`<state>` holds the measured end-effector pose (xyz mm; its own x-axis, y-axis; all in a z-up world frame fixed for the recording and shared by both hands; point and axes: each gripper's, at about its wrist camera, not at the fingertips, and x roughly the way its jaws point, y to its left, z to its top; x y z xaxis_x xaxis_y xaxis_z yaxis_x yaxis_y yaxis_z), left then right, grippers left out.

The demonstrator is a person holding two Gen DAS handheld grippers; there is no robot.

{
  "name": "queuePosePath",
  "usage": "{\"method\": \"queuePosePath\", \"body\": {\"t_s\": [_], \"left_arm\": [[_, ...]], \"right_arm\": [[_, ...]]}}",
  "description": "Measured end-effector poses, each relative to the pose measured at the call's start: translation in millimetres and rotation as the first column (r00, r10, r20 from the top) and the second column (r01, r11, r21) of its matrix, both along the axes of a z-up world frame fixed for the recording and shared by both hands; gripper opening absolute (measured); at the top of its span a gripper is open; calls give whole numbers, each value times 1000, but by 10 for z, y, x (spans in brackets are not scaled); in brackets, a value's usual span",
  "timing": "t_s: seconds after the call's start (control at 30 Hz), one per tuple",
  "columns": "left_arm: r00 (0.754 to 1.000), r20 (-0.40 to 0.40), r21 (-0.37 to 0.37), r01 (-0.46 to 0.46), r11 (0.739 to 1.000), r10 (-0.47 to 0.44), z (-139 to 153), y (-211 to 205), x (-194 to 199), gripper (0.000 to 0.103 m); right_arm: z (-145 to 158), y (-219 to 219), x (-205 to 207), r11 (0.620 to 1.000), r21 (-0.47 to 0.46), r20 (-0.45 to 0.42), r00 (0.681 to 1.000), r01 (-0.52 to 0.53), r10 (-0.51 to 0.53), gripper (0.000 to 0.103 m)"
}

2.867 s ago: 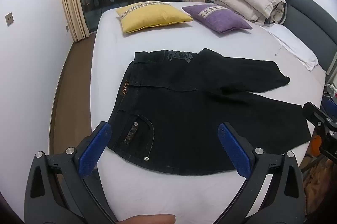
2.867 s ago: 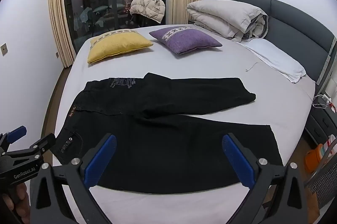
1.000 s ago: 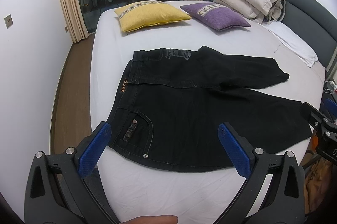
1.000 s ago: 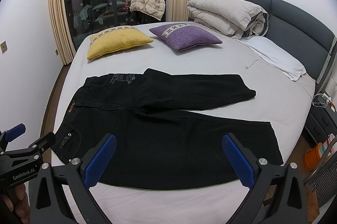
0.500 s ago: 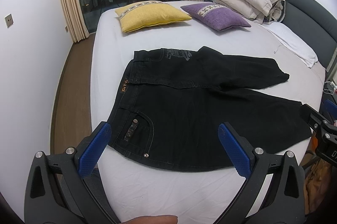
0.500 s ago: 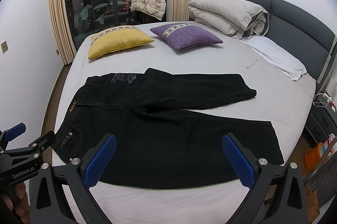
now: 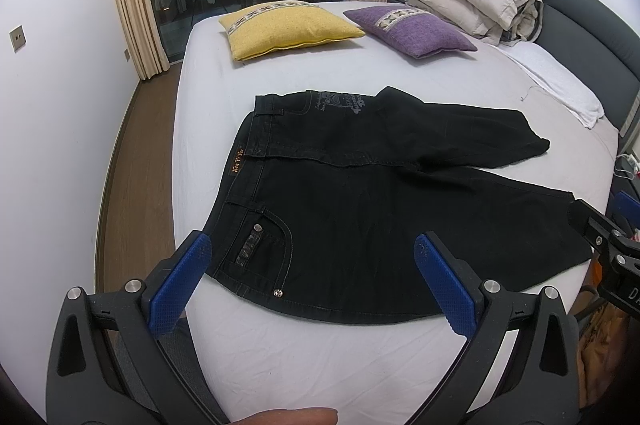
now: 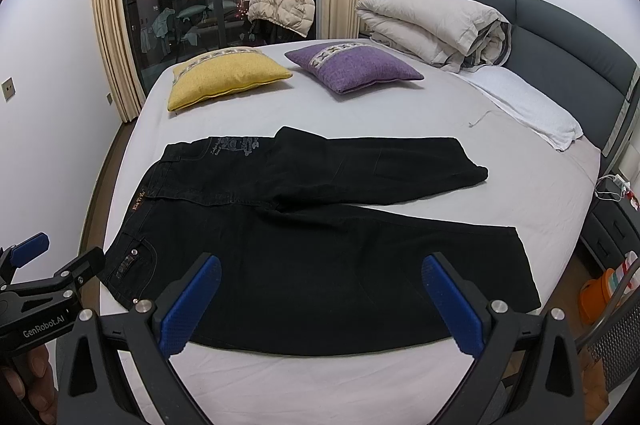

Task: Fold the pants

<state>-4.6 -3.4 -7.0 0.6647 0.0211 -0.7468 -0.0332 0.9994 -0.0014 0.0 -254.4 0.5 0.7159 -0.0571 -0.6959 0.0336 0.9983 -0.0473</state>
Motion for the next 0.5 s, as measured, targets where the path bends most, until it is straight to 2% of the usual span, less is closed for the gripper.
{"method": "queuePosePath", "body": {"t_s": [0.27,0.5], "left_arm": [[1000,0,0,-1,1000,1,-9,9,-8,103],[1000,-11,-1,2,1000,-2,-80,34,7,103]], "right_arm": [[-36,-30,-25,1000,0,-3,1000,0,0,103],[-262,114,-168,1000,9,-19,1000,-1,1,103]]}}
